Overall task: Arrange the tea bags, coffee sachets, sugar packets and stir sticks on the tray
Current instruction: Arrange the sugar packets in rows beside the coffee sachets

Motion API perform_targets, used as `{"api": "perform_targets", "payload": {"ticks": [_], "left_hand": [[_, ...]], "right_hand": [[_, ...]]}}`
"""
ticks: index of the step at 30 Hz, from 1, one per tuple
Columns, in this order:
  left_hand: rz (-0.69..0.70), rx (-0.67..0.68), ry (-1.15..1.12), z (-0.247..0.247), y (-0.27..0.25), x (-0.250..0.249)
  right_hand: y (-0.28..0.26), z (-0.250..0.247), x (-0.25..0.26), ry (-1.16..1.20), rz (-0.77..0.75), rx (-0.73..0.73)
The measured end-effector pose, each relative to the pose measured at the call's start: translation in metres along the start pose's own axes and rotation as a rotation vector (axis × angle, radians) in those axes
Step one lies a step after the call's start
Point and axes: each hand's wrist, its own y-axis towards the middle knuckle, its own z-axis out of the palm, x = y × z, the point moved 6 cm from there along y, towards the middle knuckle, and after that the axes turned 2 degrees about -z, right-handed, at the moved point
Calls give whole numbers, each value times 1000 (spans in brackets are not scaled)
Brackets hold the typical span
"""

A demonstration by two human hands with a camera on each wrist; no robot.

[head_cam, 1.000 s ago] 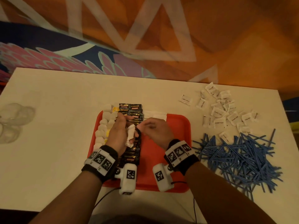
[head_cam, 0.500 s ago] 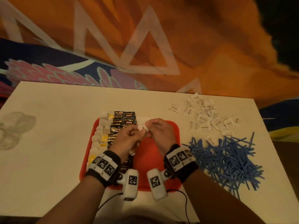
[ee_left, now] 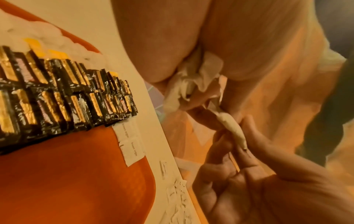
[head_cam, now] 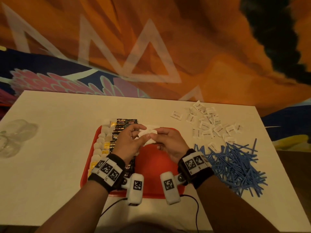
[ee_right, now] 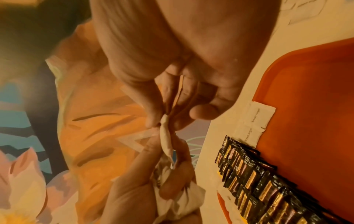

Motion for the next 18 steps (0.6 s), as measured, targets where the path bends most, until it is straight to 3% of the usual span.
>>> {"api": "perform_targets", "payload": {"ticks": [5, 9, 14, 18], "left_hand": [[34, -20, 59, -1, -1, -3], [72, -1, 104, 0, -1, -5], [142, 24, 135, 2, -4, -11], [154, -1, 126, -1, -5, -7]], "right_hand": [[-2, -8, -7, 140, 73, -146], [-7, -14, -4, 205, -32, -264], [-12, -9, -2, 107, -58, -102], [-12, -5, 7, -72, -214, -117]]}}
